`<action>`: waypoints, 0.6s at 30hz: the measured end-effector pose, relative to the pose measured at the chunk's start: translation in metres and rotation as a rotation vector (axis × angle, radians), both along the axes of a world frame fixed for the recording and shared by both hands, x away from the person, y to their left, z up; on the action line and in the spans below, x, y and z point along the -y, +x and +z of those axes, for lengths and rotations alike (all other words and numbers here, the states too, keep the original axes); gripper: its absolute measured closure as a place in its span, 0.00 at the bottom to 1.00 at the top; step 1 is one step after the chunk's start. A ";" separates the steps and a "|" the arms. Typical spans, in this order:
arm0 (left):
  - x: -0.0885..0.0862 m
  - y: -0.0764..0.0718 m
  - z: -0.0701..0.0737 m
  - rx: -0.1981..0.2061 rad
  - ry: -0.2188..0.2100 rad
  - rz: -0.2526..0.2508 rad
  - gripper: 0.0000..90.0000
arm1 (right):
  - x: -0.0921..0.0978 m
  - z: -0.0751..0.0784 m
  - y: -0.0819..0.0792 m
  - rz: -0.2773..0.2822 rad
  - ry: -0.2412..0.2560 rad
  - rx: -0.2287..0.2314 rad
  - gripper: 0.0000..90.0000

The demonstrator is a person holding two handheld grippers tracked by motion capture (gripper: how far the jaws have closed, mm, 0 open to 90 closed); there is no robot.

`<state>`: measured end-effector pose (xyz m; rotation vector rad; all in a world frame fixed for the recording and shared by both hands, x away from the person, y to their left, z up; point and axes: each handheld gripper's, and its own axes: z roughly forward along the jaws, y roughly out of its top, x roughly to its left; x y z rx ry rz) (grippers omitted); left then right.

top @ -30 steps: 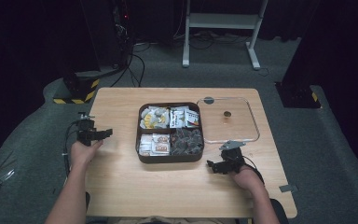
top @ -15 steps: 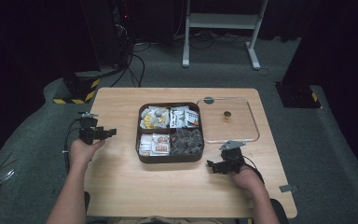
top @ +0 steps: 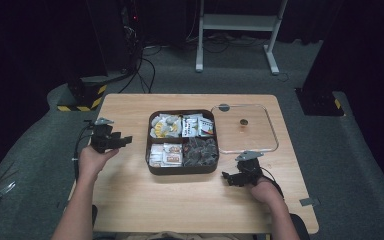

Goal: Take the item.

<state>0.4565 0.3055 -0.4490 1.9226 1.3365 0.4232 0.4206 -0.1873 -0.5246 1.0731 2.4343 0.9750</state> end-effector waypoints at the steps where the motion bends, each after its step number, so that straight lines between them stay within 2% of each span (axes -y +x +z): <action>1: 0.003 0.000 0.001 0.001 -0.002 -0.007 0.46 | 0.000 0.000 0.000 -0.001 0.000 -0.001 0.09; 2: 0.005 0.000 0.002 0.005 -0.008 -0.014 0.46 | 0.000 0.000 0.000 -0.001 0.000 -0.001 0.09; 4: 0.008 0.001 0.003 0.008 -0.048 -0.036 0.47 | 0.000 0.000 0.000 -0.002 0.001 0.000 0.09; 6: 0.011 0.002 0.005 0.006 -0.048 -0.053 0.49 | 0.000 0.000 -0.001 -0.002 0.001 0.000 0.09; 9: 0.022 0.002 0.009 0.027 -0.032 -0.092 0.50 | 0.000 0.000 -0.001 -0.002 0.001 0.001 0.09; 11: 0.025 0.002 0.010 0.027 -0.030 -0.099 0.50 | 0.000 0.000 -0.001 -0.003 0.001 0.001 0.09; 18: 0.042 0.003 0.015 0.042 -0.043 -0.158 0.55 | 0.001 0.000 -0.002 -0.003 0.000 0.001 0.09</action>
